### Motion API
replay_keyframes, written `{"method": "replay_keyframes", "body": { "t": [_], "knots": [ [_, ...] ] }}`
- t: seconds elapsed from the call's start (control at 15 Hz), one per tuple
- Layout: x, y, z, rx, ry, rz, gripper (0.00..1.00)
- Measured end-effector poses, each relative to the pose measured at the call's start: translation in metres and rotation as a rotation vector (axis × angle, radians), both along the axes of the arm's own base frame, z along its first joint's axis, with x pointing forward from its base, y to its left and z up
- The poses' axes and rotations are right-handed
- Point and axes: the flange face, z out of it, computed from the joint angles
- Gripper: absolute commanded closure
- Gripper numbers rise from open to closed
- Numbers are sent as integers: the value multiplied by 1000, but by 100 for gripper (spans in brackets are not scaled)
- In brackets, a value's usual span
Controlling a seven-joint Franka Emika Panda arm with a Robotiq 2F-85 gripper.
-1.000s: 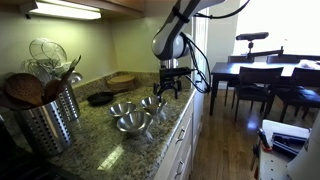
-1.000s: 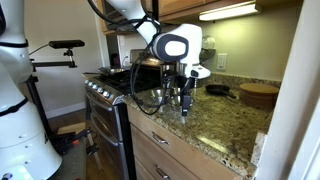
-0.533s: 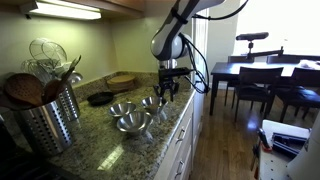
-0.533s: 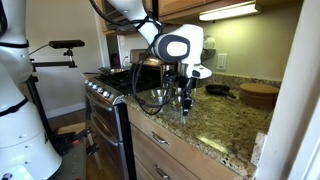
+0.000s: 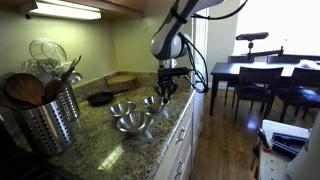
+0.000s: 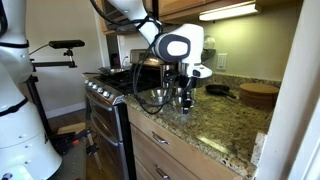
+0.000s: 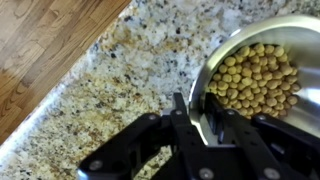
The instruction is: Pour the contents of the right bowl into the middle bowl
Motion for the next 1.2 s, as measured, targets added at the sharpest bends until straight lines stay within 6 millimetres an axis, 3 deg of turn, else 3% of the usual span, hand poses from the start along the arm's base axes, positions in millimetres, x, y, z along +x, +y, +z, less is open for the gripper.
{"method": "replay_keyframes", "body": {
  "t": [0.07, 0.27, 1.2],
  "knots": [
    [0, 0, -1, 1, 1, 0, 93],
    [4, 0, 4, 5, -13, -4, 89],
    [11, 3, 16, 11, -41, -6, 92]
  ]
}}
